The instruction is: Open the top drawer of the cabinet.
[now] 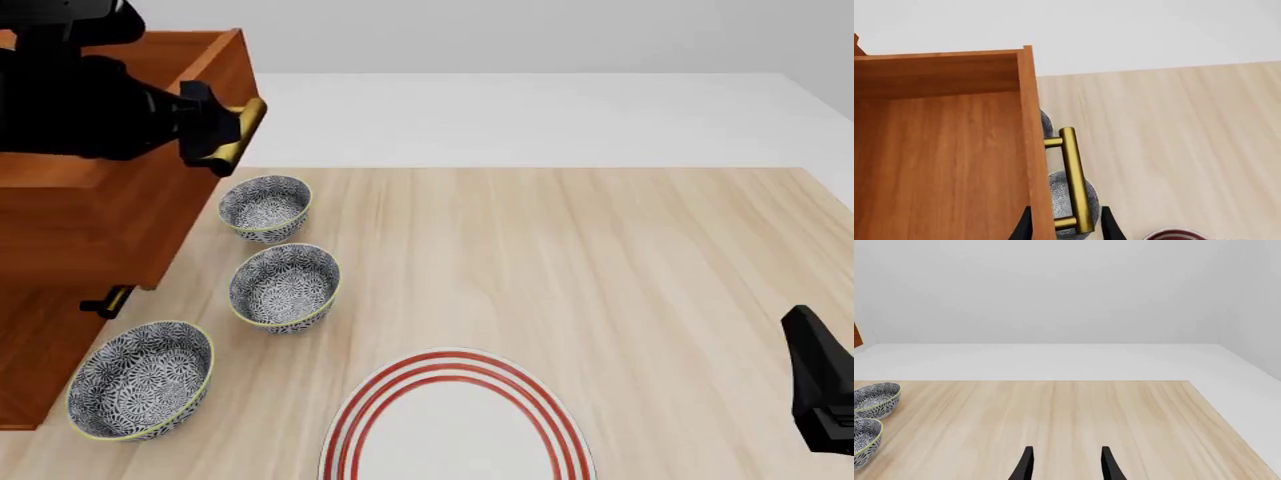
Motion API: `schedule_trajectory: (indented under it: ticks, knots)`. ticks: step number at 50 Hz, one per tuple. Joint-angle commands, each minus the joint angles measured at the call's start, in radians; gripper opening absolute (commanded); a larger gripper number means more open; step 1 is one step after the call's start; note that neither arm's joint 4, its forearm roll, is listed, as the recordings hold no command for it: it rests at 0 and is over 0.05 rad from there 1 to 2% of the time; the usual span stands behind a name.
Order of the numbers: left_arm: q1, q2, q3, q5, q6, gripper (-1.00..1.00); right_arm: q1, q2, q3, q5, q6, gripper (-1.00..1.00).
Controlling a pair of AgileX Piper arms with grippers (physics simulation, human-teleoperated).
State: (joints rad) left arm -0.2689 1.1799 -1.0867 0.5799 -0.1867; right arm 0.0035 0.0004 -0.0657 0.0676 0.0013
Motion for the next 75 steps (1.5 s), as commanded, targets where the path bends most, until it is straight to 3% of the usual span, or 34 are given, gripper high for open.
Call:
schedule_trajectory:
  ticks: [1, 75]
  knots:
    - [-0.067, 0.129, 0.139, -0.001, 0.141, 1.00, 0.000, 0.000, 0.000, 0.000, 0.000, 1.00]
    - [-0.273, 0.179, 0.170, -0.083, 0.062, 1.00, 0.000, 0.000, 0.000, 0.000, 0.000, 1.00]
